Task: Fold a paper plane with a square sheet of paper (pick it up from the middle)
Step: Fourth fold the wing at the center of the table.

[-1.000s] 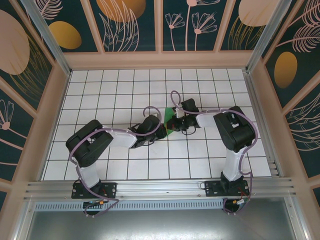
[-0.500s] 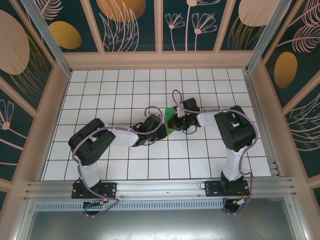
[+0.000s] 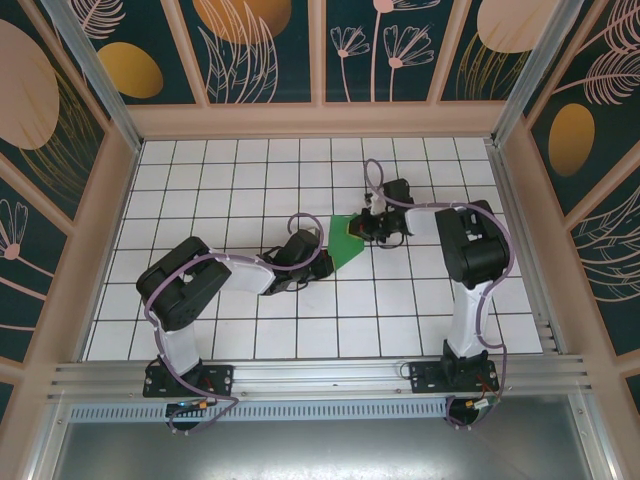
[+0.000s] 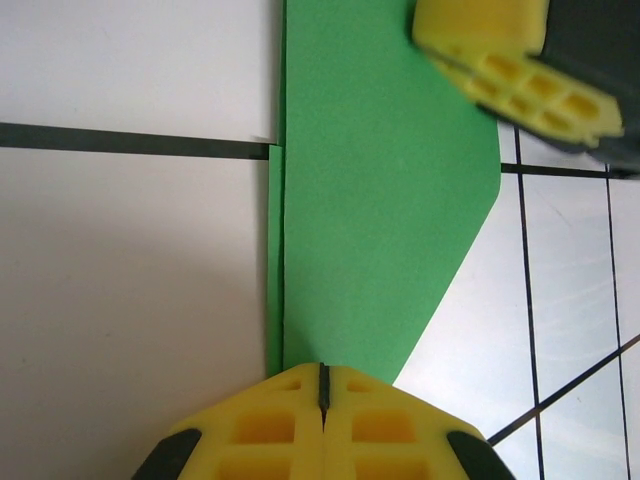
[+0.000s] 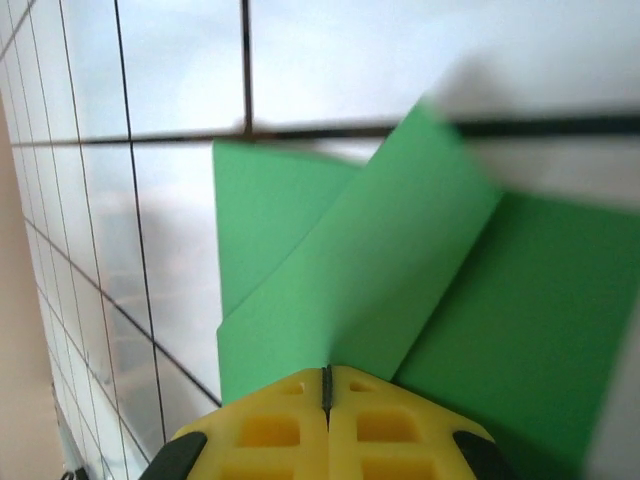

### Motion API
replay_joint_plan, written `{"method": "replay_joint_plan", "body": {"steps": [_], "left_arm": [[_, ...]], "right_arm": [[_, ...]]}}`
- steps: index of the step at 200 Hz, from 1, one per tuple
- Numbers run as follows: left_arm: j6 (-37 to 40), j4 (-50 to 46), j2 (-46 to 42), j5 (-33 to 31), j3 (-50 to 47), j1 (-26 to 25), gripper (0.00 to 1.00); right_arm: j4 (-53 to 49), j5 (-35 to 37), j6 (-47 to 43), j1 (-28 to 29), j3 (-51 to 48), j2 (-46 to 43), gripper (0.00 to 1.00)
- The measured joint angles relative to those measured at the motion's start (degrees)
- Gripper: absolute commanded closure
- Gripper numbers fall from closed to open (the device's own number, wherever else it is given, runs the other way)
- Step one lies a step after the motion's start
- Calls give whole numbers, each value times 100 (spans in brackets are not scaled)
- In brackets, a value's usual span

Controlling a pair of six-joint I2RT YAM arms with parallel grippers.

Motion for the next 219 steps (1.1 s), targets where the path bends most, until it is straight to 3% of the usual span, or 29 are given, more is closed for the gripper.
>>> {"method": "replay_joint_plan", "body": {"steps": [54, 107, 119, 164, 191, 219], "left_arm": [[-2, 63, 13, 129, -13, 0, 100], [24, 57, 11, 149, -7, 0, 100], [59, 31, 9, 144, 13, 0, 100], [247, -522, -223, 28, 232, -11, 46], [323, -820, -702, -323, 247, 107, 22], [372, -887, -1259, -789, 247, 289, 7]], "right_arm": [[-457, -92, -4, -155, 664, 376, 100], [-452, 688, -85, -599, 1237, 468, 100], [-409, 752, -90, -623, 1244, 433, 95], [-236, 743, 142, -520, 52, -562, 61], [42, 645, 461, -444, -881, -1416, 53], [302, 577, 828, -251, -1445, -1810, 50]]}}
